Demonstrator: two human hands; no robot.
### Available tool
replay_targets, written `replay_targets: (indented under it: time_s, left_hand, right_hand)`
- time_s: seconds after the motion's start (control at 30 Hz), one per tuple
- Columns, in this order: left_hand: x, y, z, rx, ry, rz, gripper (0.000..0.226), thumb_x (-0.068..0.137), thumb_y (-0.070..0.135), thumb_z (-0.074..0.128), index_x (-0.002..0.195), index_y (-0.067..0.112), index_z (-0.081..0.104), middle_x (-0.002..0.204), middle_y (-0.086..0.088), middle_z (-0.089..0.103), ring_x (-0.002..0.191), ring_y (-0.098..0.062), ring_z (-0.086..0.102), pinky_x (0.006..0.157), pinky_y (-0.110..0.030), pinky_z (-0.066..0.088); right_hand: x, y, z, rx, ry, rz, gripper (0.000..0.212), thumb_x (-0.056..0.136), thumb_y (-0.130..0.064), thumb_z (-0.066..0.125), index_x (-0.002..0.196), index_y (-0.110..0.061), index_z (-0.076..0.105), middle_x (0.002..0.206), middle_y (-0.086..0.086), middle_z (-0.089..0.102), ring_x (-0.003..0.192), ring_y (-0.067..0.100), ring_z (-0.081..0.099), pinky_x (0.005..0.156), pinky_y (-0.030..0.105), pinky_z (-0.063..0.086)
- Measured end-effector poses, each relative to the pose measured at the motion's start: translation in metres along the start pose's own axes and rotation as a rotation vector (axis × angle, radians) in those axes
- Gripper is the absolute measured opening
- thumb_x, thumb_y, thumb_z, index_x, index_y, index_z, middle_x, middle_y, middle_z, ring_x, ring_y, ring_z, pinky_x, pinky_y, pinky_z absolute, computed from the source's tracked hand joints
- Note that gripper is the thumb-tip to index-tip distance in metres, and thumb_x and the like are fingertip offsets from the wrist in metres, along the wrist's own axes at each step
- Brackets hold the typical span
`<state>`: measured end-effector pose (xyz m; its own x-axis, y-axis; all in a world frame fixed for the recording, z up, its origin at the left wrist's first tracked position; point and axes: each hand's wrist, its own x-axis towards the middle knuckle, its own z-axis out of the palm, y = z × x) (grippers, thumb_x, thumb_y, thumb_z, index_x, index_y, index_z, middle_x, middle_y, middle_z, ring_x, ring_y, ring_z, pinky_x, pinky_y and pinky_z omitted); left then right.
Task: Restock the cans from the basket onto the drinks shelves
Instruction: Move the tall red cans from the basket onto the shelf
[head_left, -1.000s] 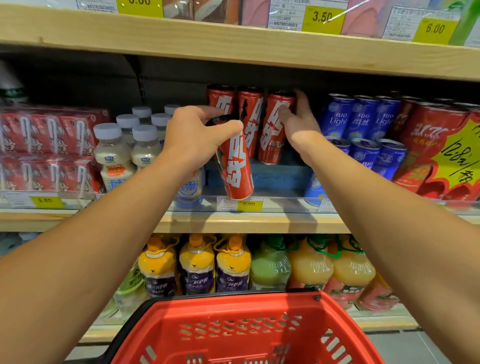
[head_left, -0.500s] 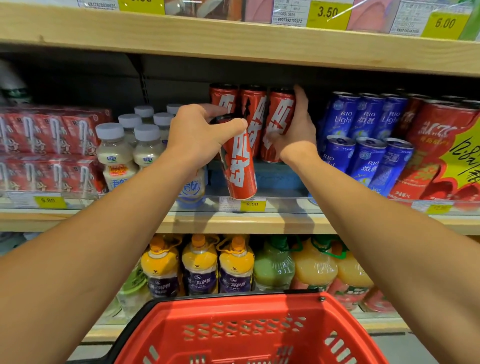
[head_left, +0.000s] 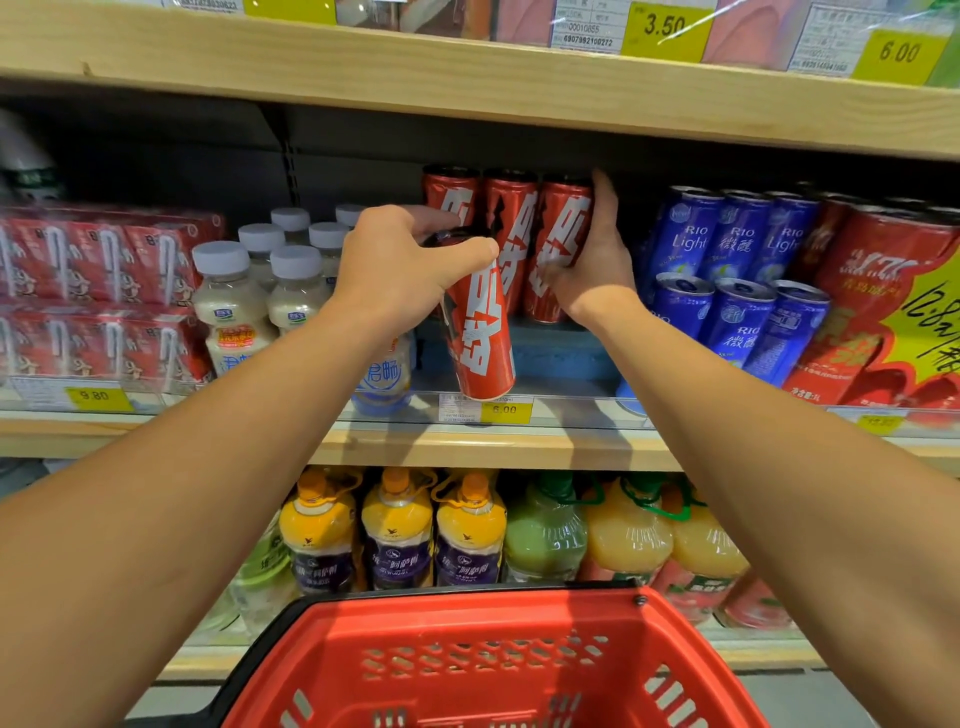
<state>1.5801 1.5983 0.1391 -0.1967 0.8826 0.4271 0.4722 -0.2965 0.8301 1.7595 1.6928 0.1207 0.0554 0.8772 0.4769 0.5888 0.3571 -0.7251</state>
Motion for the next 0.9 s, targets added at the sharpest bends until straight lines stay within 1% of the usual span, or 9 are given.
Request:
replay_targets:
  time_s: [0.27,0.43,0.5,0.57,0.63,0.7,0.8,0.87,0.9]
  left_hand:
    - [-0.006,0.006,0.000,-0.008,0.015,-0.018,0.061,0.078,0.044,0.076,0.131,0.020,0.060,0.132,0.002,0.061,0.122,-0.014,0.054,0.099,-0.043,0.050]
    - [-0.011,0.010,0.001,0.015,0.020,-0.006,0.064,0.076,0.045,0.076,0.132,0.019,0.059,0.134,0.003,0.060,0.123,-0.014,0.054,0.099,-0.043,0.050]
    - [-0.012,0.013,0.003,0.021,0.024,0.010,0.064,0.074,0.047,0.077,0.130,0.022,0.061,0.134,0.003,0.060,0.123,-0.013,0.054,0.099,-0.043,0.050]
    - [-0.015,0.016,0.009,0.003,0.030,0.032,0.062,0.073,0.047,0.078,0.128,0.024,0.062,0.133,0.005,0.061,0.123,-0.010,0.054,0.100,-0.042,0.050]
    - [-0.018,0.022,0.018,-0.020,0.037,0.055,0.063,0.071,0.047,0.078,0.128,0.022,0.063,0.132,0.004,0.061,0.123,-0.009,0.054,0.101,-0.041,0.049]
    - [-0.020,0.028,0.030,-0.028,0.043,0.090,0.068,0.069,0.049,0.077,0.129,0.020,0.063,0.132,0.003,0.062,0.123,-0.008,0.054,0.103,-0.036,0.047]
    - [-0.022,0.040,0.050,0.000,0.056,0.152,0.063,0.074,0.043,0.077,0.130,0.018,0.062,0.129,0.004,0.063,0.116,-0.003,0.055,0.097,-0.023,0.045]
    - [-0.019,0.048,0.064,0.009,0.064,0.185,0.061,0.074,0.043,0.077,0.128,0.017,0.064,0.123,0.006,0.065,0.110,0.000,0.058,0.096,-0.021,0.047]
    - [-0.016,0.051,0.070,0.015,0.069,0.193,0.064,0.072,0.046,0.076,0.128,0.017,0.063,0.123,0.006,0.066,0.110,-0.001,0.059,0.097,-0.023,0.048]
  right_hand:
    - [0.001,-0.003,-0.008,-0.091,-0.017,0.017,0.103,0.082,-0.015,0.073,0.153,-0.035,0.002,0.150,0.006,0.037,0.132,0.027,0.045,0.101,0.044,0.044]
    - [-0.005,-0.008,-0.018,-0.109,0.030,0.012,0.103,0.080,-0.016,0.076,0.153,-0.032,0.005,0.151,0.007,0.034,0.136,0.028,0.041,0.104,0.044,0.042]
    - [-0.014,-0.006,-0.027,-0.059,0.081,-0.017,0.103,0.076,-0.016,0.078,0.152,-0.031,0.010,0.150,0.007,0.035,0.133,0.028,0.043,0.103,0.042,0.045]
    - [-0.029,-0.001,-0.040,-0.072,0.106,-0.084,0.099,0.074,-0.017,0.075,0.151,-0.030,0.015,0.149,0.007,0.036,0.123,0.026,0.051,0.095,0.038,0.050]
    - [-0.043,0.005,-0.056,-0.196,0.102,-0.171,0.087,0.077,-0.020,0.069,0.150,-0.027,0.021,0.148,0.008,0.038,0.117,0.023,0.053,0.091,0.035,0.049]
    - [-0.052,0.014,-0.072,-0.340,0.083,-0.217,0.076,0.081,-0.023,0.066,0.148,-0.025,0.028,0.146,0.009,0.039,0.120,0.024,0.049,0.090,0.035,0.045]
    - [-0.053,0.031,-0.093,-0.553,0.081,-0.245,0.068,0.083,-0.029,0.063,0.145,-0.020,0.037,0.144,0.011,0.042,0.123,0.033,0.046,0.100,0.043,0.041]
    - [-0.053,0.044,-0.104,-0.690,0.085,-0.263,0.068,0.083,-0.035,0.062,0.145,-0.018,0.039,0.144,0.012,0.044,0.125,0.035,0.044,0.108,0.046,0.033]
    - [-0.053,0.050,-0.108,-0.740,0.083,-0.274,0.068,0.084,-0.038,0.062,0.144,-0.018,0.039,0.144,0.011,0.044,0.128,0.034,0.042,0.110,0.048,0.029]
